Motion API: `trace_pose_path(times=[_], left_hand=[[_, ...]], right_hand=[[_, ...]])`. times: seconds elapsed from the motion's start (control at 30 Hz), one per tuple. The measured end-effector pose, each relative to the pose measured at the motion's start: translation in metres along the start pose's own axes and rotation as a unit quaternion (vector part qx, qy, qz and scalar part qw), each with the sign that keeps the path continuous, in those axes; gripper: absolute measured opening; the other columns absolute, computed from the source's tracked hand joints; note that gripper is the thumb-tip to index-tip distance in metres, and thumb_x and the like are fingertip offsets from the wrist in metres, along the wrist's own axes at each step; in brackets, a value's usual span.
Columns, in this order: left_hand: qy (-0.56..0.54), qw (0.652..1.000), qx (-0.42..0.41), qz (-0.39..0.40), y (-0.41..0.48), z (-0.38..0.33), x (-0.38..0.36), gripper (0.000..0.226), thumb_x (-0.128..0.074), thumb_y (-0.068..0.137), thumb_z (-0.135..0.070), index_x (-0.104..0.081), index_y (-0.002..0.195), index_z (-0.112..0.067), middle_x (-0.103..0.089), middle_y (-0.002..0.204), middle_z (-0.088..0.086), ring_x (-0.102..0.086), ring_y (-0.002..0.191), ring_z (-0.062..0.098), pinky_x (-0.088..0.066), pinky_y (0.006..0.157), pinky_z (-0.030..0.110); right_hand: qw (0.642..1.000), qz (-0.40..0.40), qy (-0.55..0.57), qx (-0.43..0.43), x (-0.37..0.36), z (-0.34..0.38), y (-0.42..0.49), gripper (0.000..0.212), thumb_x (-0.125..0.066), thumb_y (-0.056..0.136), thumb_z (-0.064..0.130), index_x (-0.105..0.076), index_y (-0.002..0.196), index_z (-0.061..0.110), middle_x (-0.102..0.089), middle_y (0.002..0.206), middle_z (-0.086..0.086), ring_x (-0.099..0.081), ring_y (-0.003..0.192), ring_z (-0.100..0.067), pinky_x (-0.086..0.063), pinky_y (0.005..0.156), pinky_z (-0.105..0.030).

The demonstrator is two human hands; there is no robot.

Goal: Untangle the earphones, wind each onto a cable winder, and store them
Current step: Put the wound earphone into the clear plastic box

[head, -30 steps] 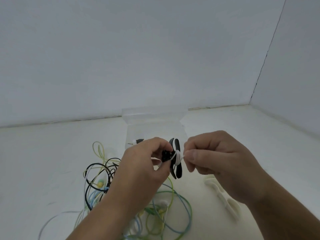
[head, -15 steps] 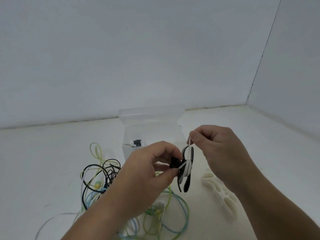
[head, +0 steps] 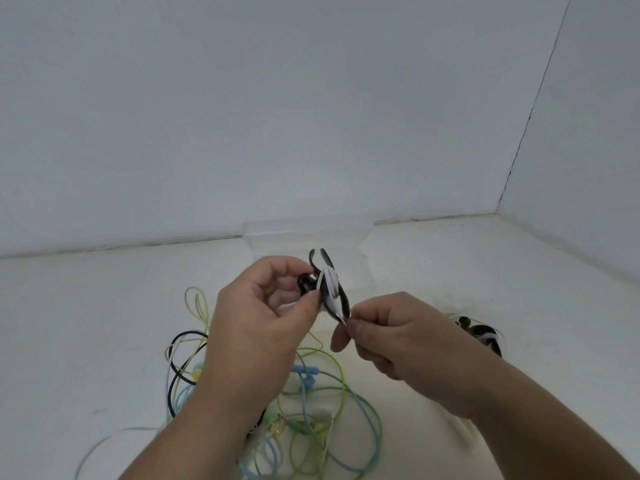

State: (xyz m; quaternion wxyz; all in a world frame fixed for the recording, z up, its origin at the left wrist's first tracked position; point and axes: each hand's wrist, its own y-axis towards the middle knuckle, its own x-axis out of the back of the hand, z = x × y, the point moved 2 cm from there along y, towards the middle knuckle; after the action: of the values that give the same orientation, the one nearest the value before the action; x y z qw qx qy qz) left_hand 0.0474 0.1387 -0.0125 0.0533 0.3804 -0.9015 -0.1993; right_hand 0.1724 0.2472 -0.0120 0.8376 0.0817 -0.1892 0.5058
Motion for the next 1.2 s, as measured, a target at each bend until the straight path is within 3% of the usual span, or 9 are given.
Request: trace_pose_path(times=[0.07, 0.2, 0.3, 0.43, 0.53, 0.67, 0.87, 1.07, 1.2], left_hand=[[0.022, 1.0, -0.004, -0.006, -0.001, 0.001, 0.0, 0.025, -0.069, 0.083, 0.008, -0.069, 0.091, -0.016, -0.067, 0.065, -0.008, -0.062, 0.057, 0.009, -0.054, 0.063, 0.02], [0.049, 0.999, -0.013, -0.003, -0.004, 0.001, 0.0, 0.029, -0.07, 0.085, 0.003, -0.069, 0.09, -0.025, -0.071, 0.08, 0.015, -0.065, 0.074, 0.037, -0.056, 0.065, 0.033], [0.056, 0.998, -0.017, -0.003, -0.005, -0.003, -0.001, 0.027, -0.069, 0.086, 0.005, -0.067, 0.092, -0.021, -0.073, 0.078, 0.005, -0.069, 0.066, 0.013, -0.054, 0.061, 0.018], [0.067, 0.997, -0.024, -0.007, -0.006, -0.004, -0.003, 0.025, -0.07, 0.085, 0.002, -0.066, 0.091, -0.022, -0.072, 0.076, -0.004, -0.069, 0.066, 0.006, -0.052, 0.061, 0.015], [0.074, 0.997, -0.03, -0.022, -0.006, -0.002, -0.003, 0.024, -0.071, 0.083, 0.002, -0.067, 0.09, -0.021, -0.07, 0.078, -0.001, -0.066, 0.067, 0.004, -0.052, 0.062, 0.015], [0.102, 0.993, -0.044, -0.035, -0.006, 0.0, 0.0, 0.026, -0.073, 0.082, 0.0, -0.067, 0.089, -0.024, -0.069, 0.079, 0.002, -0.068, 0.073, 0.008, -0.052, 0.066, 0.013], [0.189, 0.978, -0.091, -0.011, -0.006, -0.003, 0.0, 0.032, -0.071, 0.082, 0.0, -0.066, 0.086, -0.032, -0.072, 0.085, -0.011, -0.07, 0.087, 0.011, -0.053, 0.08, 0.015], [0.248, 0.962, -0.108, 0.04, -0.007, -0.004, -0.003, 0.03, -0.071, 0.083, -0.001, -0.067, 0.085, -0.031, -0.07, 0.086, -0.016, -0.069, 0.087, 0.005, -0.053, 0.08, 0.015], [0.264, 0.957, -0.092, 0.074, -0.008, 0.0, -0.004, 0.024, -0.071, 0.083, -0.007, -0.067, 0.086, -0.03, -0.069, 0.083, -0.016, -0.068, 0.084, 0.006, -0.055, 0.078, 0.021]], right_hand=[[0.999, -0.009, -0.035, 0.003, 0.001, 0.002, -0.001, 0.028, -0.055, 0.099, 0.024, -0.076, 0.081, 0.017, -0.043, 0.052, 0.013, -0.037, 0.046, -0.001, -0.029, 0.053, -0.02], [0.998, -0.017, -0.055, 0.025, 0.002, 0.007, -0.005, 0.024, -0.06, 0.094, 0.024, -0.077, 0.076, 0.021, -0.039, 0.063, -0.006, -0.033, 0.058, -0.019, -0.028, 0.058, -0.032], [0.999, -0.016, -0.044, 0.026, 0.002, 0.008, -0.006, 0.024, -0.06, 0.094, 0.026, -0.078, 0.078, 0.022, -0.04, 0.061, -0.003, -0.033, 0.056, -0.019, -0.029, 0.057, -0.031], [1.0, 0.014, -0.001, 0.004, -0.004, 0.008, -0.006, 0.027, -0.056, 0.098, 0.024, -0.078, 0.084, 0.018, -0.042, 0.054, 0.008, -0.034, 0.051, -0.012, -0.03, 0.052, -0.024], [1.0, 0.018, -0.007, 0.006, -0.005, 0.01, -0.008, 0.029, -0.053, 0.1, 0.022, -0.077, 0.085, 0.017, -0.047, 0.054, 0.001, -0.04, 0.054, -0.017, -0.036, 0.056, -0.027], [1.0, -0.001, -0.014, 0.005, -0.001, 0.015, -0.012, 0.029, -0.056, 0.099, 0.023, -0.077, 0.082, 0.014, -0.054, 0.05, 0.003, -0.048, 0.049, -0.011, -0.044, 0.056, -0.017], [0.996, -0.077, -0.04, 0.029, 0.006, 0.017, -0.013, 0.026, -0.062, 0.092, 0.025, -0.075, 0.069, 0.018, -0.049, 0.045, 0.0, -0.043, 0.044, -0.011, -0.043, 0.056, -0.026], [0.984, -0.143, -0.006, 0.107, 0.013, 0.019, -0.013, 0.021, -0.062, 0.076, 0.035, -0.073, 0.065, 0.021, -0.047, 0.048, -0.005, -0.041, 0.051, -0.018, -0.037, 0.06, -0.036], [0.983, -0.083, 0.012, 0.16, 0.012, 0.023, -0.017, 0.024, -0.058, 0.079, 0.028, -0.072, 0.066, 0.014, -0.043, 0.046, 0.011, -0.036, 0.048, -0.005, -0.032, 0.053, -0.017]])
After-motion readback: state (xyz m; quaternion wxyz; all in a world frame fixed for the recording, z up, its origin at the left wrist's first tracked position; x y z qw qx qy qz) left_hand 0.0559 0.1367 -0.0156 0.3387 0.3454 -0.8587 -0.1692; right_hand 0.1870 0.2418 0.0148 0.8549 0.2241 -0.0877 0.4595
